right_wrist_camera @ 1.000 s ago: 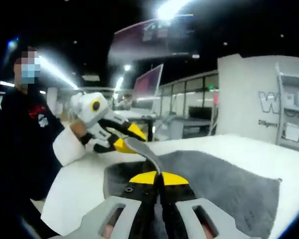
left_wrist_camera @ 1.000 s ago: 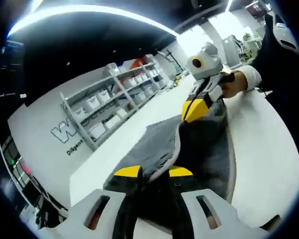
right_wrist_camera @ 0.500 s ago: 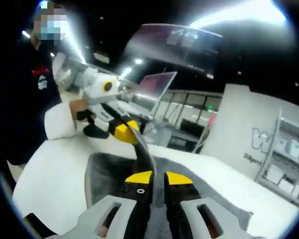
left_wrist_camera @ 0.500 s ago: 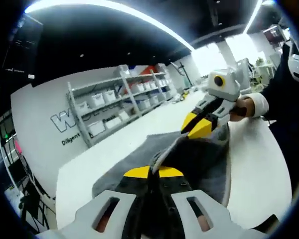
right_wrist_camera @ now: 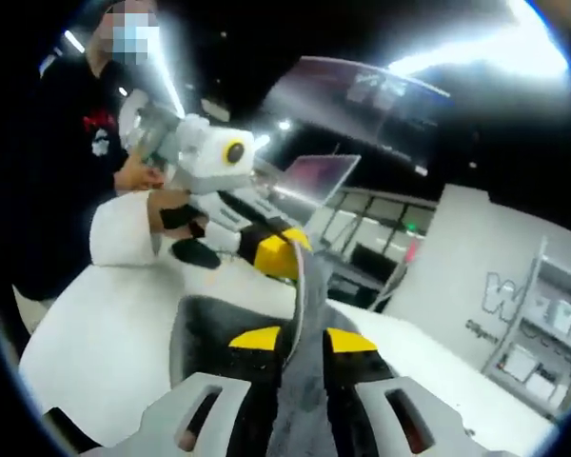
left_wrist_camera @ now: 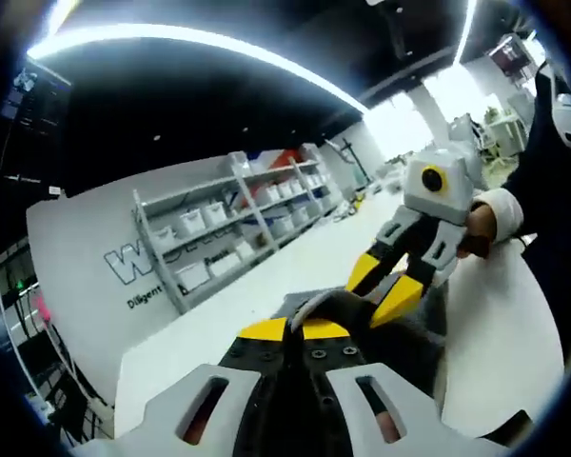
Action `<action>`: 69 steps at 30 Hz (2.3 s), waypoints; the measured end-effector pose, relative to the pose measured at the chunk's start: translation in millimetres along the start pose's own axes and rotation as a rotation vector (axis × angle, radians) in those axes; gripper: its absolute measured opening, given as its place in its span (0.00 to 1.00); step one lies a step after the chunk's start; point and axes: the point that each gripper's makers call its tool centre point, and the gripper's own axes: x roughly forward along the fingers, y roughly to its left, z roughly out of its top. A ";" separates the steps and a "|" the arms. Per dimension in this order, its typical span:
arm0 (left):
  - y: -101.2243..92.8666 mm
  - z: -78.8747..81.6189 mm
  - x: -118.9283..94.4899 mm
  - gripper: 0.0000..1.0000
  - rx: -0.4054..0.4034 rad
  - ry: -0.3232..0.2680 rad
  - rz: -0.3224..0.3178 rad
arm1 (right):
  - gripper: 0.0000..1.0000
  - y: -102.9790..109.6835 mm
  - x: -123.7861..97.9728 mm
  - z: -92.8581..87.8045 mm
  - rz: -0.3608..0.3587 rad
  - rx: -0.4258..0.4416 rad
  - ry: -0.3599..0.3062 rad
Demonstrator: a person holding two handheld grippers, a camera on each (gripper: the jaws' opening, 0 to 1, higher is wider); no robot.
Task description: Open the folded towel by lifting each exposed corner and separating the folded layers until the towel lies flat within the target outline without major curled edges
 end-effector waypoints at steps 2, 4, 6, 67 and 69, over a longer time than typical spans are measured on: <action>5.4 5.5 3.2 0.02 0.020 -0.004 0.055 | 0.12 -2.1 0.0 -0.2 -0.005 0.004 -0.001; 10.9 11.7 5.0 0.01 0.009 -0.015 0.113 | 0.12 -6.1 1.5 -0.3 -0.008 0.007 -0.006; 9.5 23.1 7.4 0.01 -0.063 -0.054 0.135 | 0.12 -8.8 1.3 0.5 -0.015 0.011 -0.012; -1.6 -32.7 44.3 0.16 0.221 0.274 0.201 | 0.00 -61.3 -43.3 31.0 -0.068 0.510 -0.251; -3.2 -32.3 45.3 0.15 0.218 0.273 0.200 | 0.00 -61.5 -44.3 30.4 -0.069 0.516 -0.252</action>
